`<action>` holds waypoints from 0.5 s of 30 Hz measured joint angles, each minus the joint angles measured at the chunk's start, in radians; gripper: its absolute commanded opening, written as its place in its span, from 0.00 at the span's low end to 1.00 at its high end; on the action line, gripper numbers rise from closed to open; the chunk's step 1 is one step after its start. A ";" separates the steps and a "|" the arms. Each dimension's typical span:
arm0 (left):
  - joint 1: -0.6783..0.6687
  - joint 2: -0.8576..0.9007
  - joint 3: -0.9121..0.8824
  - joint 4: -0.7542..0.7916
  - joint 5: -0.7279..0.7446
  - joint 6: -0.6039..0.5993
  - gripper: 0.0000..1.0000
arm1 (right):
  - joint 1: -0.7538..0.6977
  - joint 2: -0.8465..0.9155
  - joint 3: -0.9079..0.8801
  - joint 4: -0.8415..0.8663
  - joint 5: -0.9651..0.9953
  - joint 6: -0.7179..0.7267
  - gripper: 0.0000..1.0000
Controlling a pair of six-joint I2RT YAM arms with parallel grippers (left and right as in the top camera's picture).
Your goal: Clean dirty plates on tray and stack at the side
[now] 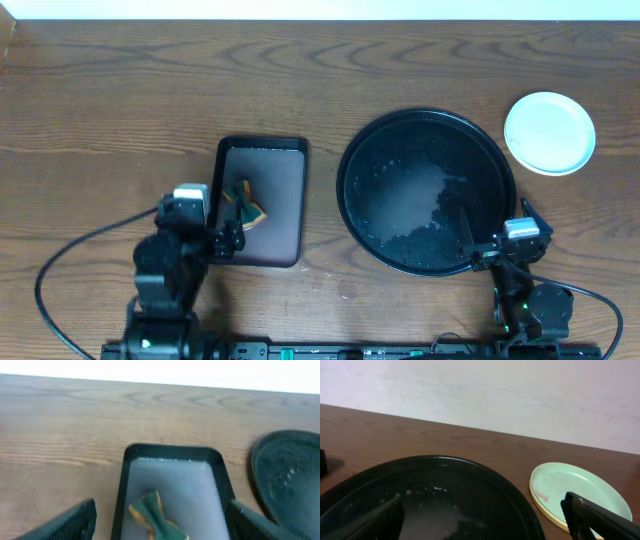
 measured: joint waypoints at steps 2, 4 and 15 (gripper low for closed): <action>0.000 -0.077 -0.100 0.140 -0.005 0.003 0.83 | 0.000 0.000 0.000 0.000 0.000 0.000 0.99; 0.000 -0.149 -0.194 0.236 -0.006 0.008 0.83 | 0.000 0.000 0.000 0.000 0.001 0.000 0.99; 0.000 -0.286 -0.374 0.420 -0.039 0.019 0.83 | 0.000 0.000 0.000 0.000 0.001 0.000 0.99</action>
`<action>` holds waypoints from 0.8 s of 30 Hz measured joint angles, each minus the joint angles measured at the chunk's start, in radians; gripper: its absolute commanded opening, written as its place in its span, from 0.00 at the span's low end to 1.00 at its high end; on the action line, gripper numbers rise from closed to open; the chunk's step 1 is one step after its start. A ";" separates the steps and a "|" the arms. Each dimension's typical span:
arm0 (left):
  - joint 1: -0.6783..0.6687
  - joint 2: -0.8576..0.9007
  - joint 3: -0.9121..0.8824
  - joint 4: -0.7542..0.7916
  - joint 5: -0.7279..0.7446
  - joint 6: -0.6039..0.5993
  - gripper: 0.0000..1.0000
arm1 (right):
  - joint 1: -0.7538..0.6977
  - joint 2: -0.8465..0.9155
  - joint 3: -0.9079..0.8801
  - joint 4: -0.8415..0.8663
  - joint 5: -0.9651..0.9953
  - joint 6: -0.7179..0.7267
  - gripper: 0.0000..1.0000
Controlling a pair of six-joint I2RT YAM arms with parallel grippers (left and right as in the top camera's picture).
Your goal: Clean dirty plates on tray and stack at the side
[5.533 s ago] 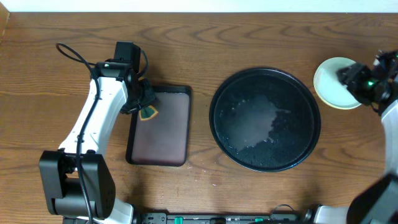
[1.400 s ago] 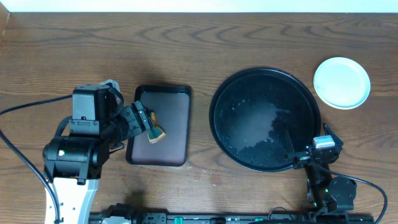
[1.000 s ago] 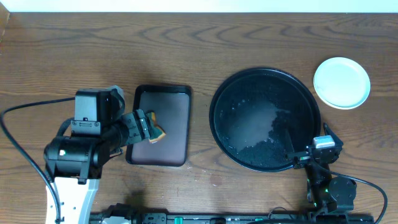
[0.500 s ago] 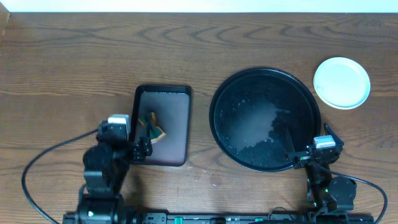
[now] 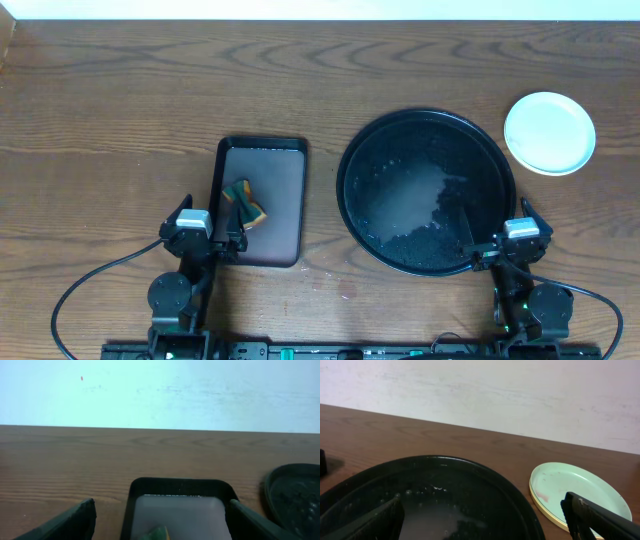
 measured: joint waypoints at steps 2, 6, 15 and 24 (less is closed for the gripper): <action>0.000 -0.007 0.000 -0.014 -0.003 0.005 0.83 | 0.000 0.000 0.000 0.000 0.000 0.000 0.99; 0.000 -0.043 0.000 -0.113 -0.005 0.012 0.83 | 0.000 0.000 0.000 0.000 0.000 0.000 0.99; 0.029 -0.144 0.007 -0.179 -0.029 0.026 0.83 | 0.000 0.000 -0.001 0.000 0.002 0.000 0.99; 0.046 -0.144 0.007 -0.179 -0.035 0.026 0.83 | 0.000 0.000 -0.001 0.000 0.002 0.000 0.99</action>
